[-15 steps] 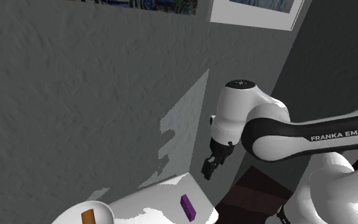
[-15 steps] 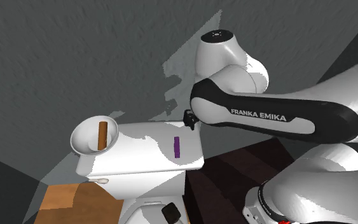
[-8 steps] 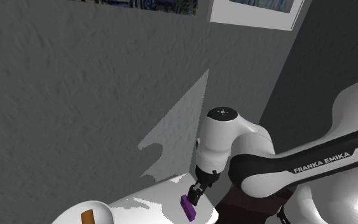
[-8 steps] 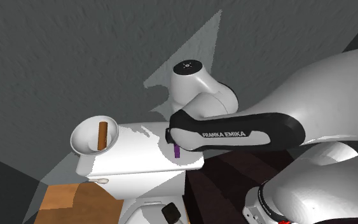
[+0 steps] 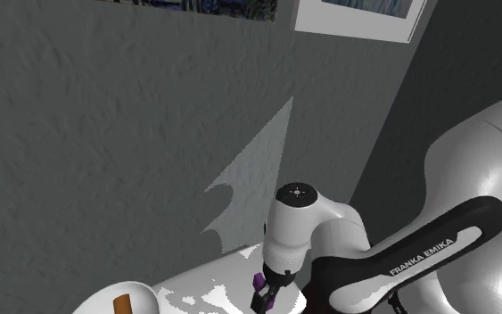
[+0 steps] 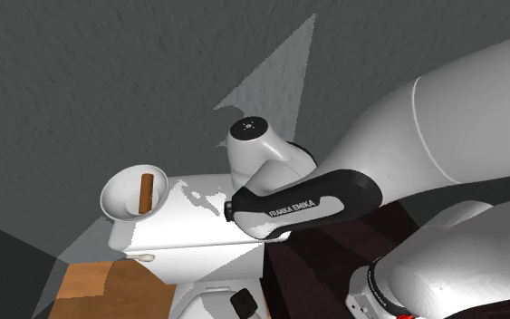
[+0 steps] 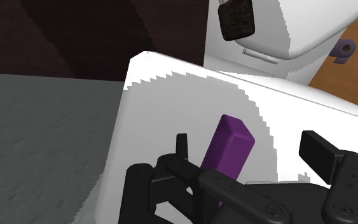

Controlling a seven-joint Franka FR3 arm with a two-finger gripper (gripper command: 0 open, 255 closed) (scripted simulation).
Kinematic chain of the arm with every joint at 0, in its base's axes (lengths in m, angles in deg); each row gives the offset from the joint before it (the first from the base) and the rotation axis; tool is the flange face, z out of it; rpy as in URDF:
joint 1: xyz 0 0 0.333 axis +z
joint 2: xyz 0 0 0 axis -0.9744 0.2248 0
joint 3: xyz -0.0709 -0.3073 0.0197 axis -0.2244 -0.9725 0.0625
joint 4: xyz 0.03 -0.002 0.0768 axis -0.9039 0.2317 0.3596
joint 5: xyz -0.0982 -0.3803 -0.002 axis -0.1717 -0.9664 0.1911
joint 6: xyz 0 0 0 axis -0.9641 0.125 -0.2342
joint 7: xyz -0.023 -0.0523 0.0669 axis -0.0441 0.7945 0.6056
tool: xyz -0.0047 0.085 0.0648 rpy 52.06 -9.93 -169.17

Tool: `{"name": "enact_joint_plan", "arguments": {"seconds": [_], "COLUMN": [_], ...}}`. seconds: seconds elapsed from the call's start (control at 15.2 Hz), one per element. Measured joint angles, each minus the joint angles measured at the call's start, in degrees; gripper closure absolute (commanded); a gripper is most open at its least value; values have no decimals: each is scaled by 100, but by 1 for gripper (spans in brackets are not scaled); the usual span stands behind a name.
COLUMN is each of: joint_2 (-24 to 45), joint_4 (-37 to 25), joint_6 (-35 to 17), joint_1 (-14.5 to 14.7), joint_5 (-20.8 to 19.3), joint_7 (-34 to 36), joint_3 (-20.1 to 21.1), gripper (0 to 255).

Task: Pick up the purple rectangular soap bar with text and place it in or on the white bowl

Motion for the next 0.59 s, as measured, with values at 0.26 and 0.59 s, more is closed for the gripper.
{"name": "enact_joint_plan", "arguments": {"seconds": [0.26, 0.59], "joint_2": [300, 334], "joint_4": [71, 83], "joint_6": [-355, -403], "joint_1": [-79, -90], "joint_5": [-139, -157], "joint_7": [108, 116], "joint_3": [83, 89], "gripper": [0, 0]}}
